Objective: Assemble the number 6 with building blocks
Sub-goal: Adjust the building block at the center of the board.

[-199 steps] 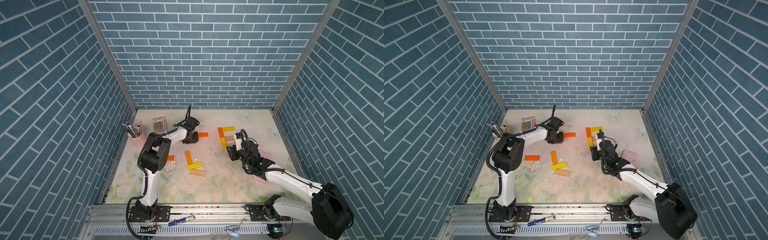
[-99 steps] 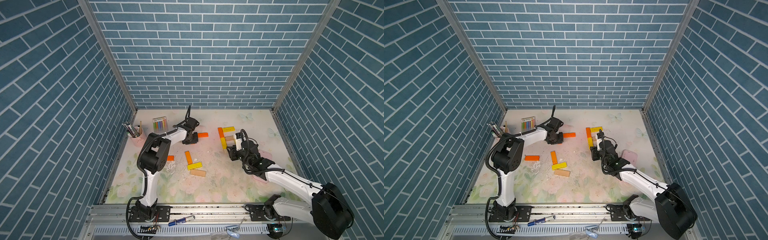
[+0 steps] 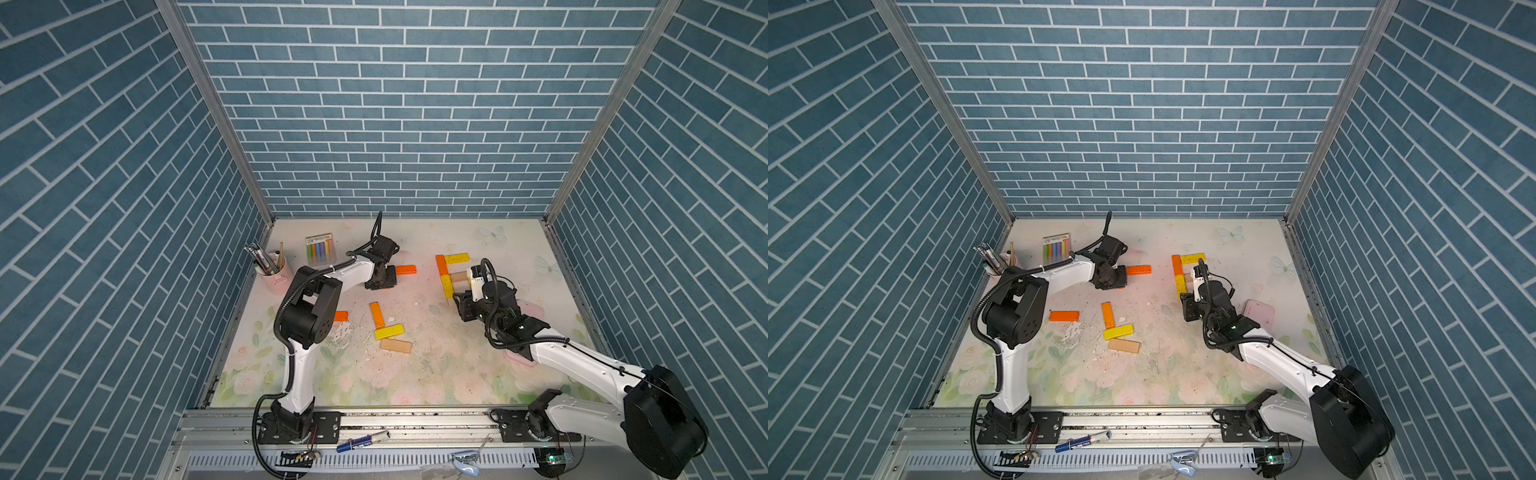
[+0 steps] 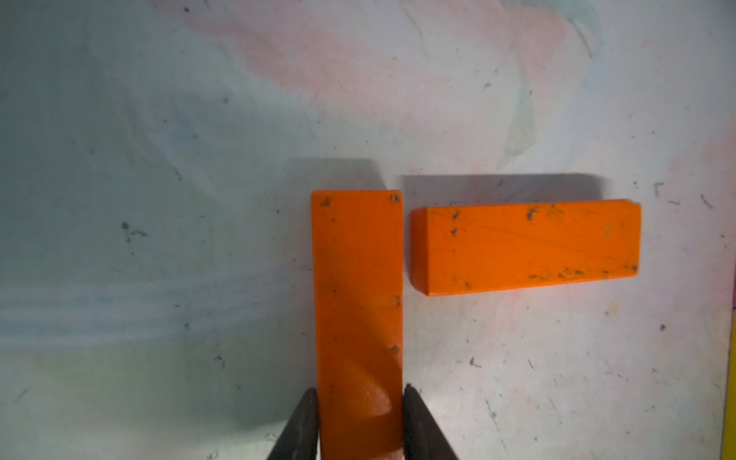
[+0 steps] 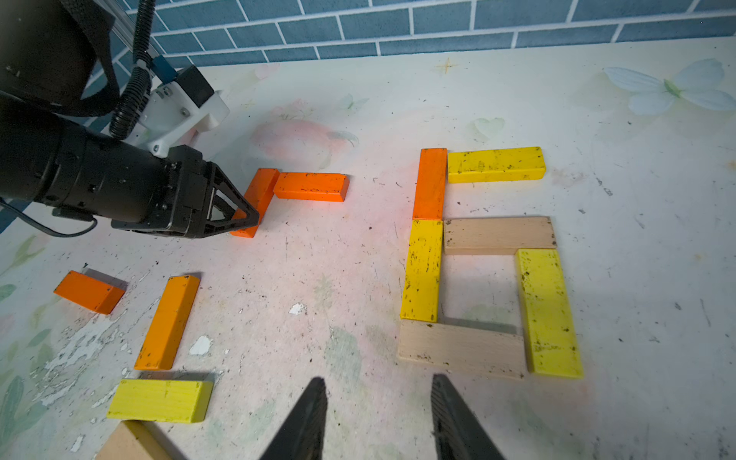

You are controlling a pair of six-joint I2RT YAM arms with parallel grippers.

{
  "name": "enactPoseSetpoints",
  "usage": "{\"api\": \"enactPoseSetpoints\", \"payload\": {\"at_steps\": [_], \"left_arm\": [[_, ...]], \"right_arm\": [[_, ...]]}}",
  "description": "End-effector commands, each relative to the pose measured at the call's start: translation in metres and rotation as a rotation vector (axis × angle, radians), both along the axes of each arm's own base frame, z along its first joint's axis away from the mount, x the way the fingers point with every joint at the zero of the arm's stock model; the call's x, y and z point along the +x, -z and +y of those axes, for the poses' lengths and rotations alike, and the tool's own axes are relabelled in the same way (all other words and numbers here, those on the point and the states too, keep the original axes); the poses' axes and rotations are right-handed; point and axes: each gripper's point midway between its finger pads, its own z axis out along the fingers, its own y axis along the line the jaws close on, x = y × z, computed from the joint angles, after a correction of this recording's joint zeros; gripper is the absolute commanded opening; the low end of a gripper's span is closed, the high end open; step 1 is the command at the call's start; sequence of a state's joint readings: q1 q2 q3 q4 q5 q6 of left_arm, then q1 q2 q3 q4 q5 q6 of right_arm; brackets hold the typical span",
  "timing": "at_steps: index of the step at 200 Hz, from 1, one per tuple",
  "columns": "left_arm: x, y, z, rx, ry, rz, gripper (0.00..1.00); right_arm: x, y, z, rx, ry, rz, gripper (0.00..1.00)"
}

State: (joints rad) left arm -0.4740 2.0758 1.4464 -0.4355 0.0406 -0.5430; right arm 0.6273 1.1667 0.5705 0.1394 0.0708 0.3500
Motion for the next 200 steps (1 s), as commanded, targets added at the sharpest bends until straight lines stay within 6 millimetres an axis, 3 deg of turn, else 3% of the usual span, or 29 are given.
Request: {"api": "enactPoseSetpoints", "payload": {"at_steps": [1,200], "left_arm": [[-0.0176,0.0122,0.0058,0.038,-0.01,0.063,0.35],[-0.0121,0.0123,-0.002,0.04,-0.002,0.062,0.4]], "right_arm": [[-0.0015,0.0008,-0.0007,-0.023,-0.015,-0.003,0.45],[-0.0016,0.0015,-0.0002,-0.023,-0.016,0.001,0.45]]}}
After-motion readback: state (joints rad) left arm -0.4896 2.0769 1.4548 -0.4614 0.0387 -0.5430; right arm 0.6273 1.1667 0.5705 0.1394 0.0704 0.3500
